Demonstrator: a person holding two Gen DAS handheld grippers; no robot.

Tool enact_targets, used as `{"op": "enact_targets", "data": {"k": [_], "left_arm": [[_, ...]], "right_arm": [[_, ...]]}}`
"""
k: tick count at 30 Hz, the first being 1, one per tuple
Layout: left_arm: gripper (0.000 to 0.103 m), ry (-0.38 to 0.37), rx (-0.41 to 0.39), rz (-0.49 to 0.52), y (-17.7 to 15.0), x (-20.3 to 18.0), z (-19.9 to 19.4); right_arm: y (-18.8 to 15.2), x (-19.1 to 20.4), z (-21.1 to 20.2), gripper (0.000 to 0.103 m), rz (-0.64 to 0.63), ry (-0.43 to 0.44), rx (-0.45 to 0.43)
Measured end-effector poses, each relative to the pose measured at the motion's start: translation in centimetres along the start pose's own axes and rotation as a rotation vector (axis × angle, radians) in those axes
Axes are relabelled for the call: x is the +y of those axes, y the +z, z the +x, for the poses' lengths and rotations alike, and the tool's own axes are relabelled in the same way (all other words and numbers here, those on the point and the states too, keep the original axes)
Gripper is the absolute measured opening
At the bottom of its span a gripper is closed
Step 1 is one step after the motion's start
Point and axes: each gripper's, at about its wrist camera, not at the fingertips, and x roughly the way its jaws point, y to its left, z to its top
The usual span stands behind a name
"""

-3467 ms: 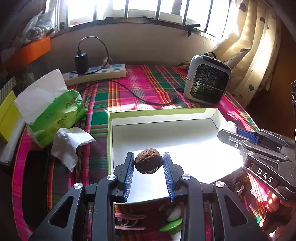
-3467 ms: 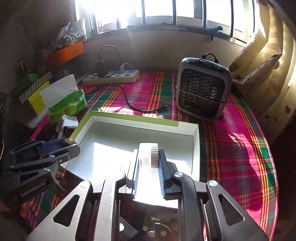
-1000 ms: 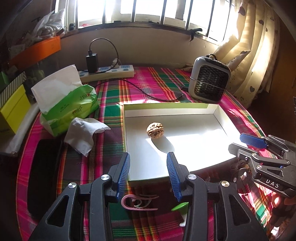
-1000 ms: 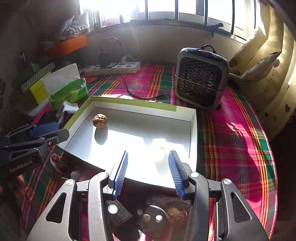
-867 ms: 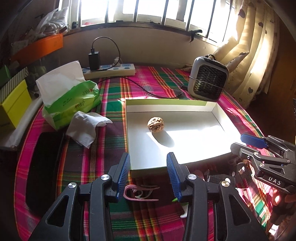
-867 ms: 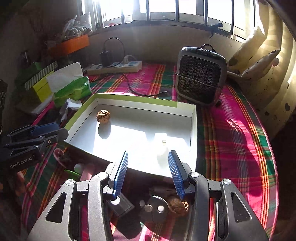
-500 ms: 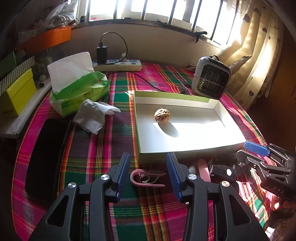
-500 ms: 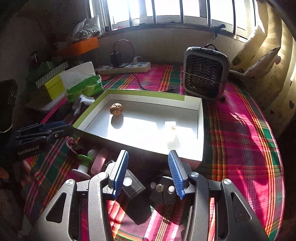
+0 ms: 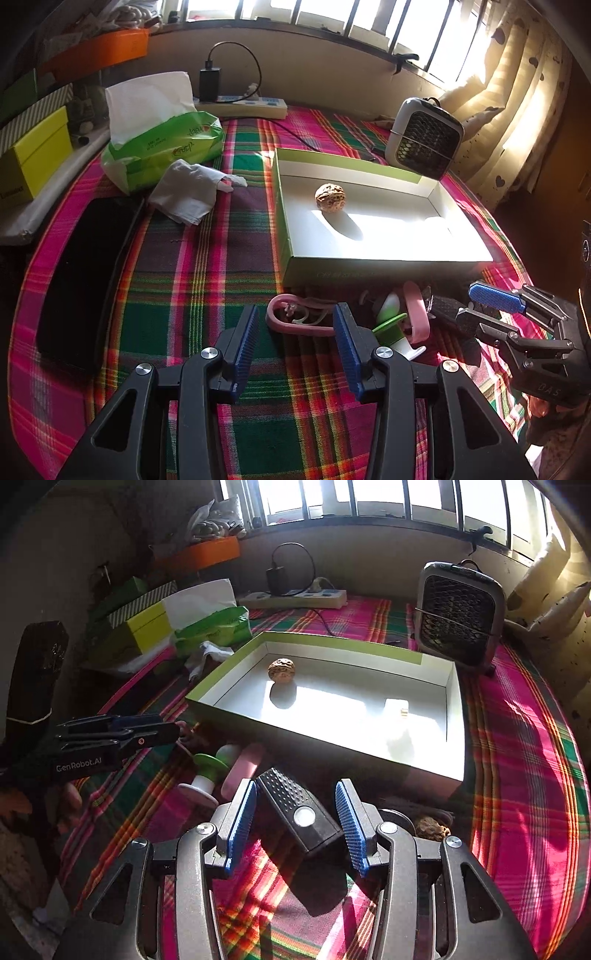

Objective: Organize objects
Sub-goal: 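Withdraw both tools from the box toward the remaining objects, then grasp the black rectangular device with the right tool while the left tool approaches the pink clip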

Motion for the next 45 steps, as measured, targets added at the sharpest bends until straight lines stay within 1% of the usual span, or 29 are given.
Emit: {"op": "enact_targets", "data": {"k": [4,7,10,14,16,21,24,31,34,35,36,37,45], "left_arm": [[0.040,-0.001,0.011,0.002,-0.2,0.0,0.4],[0.040,0.026,0.013,0.020,-0.3,-0.2,0.6],[0.040,0.009,0.017,0.029,-0.1,-0.3,0.8],[0.040,0.011,0.019,0.041,0.2,-0.2,1.0],[0.040,0.023,0.016,0.052,0.3,-0.2,1.1],[0.040,0.018,0.023,0.079,0.7,-0.3,1.6],[0.041,-0.003,0.029,0.067,0.9,-0.1,1.9],[0.041,-0.044,0.044,0.058,0.4,0.0,1.5],[0.041,-0.044,0.043,0.063,0.1,-0.1,1.2],[0.041,-0.045,0.045,0.064,0.0,-0.1,1.1],[0.041,-0.051,0.049,0.066,-0.1,-0.2,1.0],[0.041,-0.053,0.053,0.069,-0.2,-0.2,0.9],[0.041,-0.054,0.070,0.087,-1.2,-0.5,0.5]], "right_arm": [[-0.3,0.3,0.6,0.046,-0.024,-0.006,0.023],[-0.5,0.2,0.8,0.046,-0.023,-0.014,0.037],[-0.7,0.4,1.0,0.046,-0.023,-0.001,0.053],[-0.8,0.9,1.1,0.046,-0.041,0.011,0.069],[-0.9,1.1,1.2,0.046,-0.048,0.000,0.076],[-0.9,1.3,2.0,0.046,-0.054,-0.039,0.099],[-1.1,1.4,2.3,0.046,-0.054,-0.071,0.113],[-1.1,0.9,2.4,0.046,-0.027,-0.101,0.100],[-1.1,0.9,2.4,0.046,-0.024,-0.104,0.096],[-1.1,0.9,2.3,0.045,-0.021,-0.105,0.093],[-1.1,0.9,2.3,0.039,-0.017,-0.112,0.091],[-1.1,0.8,2.3,0.037,-0.013,-0.118,0.089],[-1.1,0.8,2.2,0.035,-0.002,-0.122,0.082]]}}
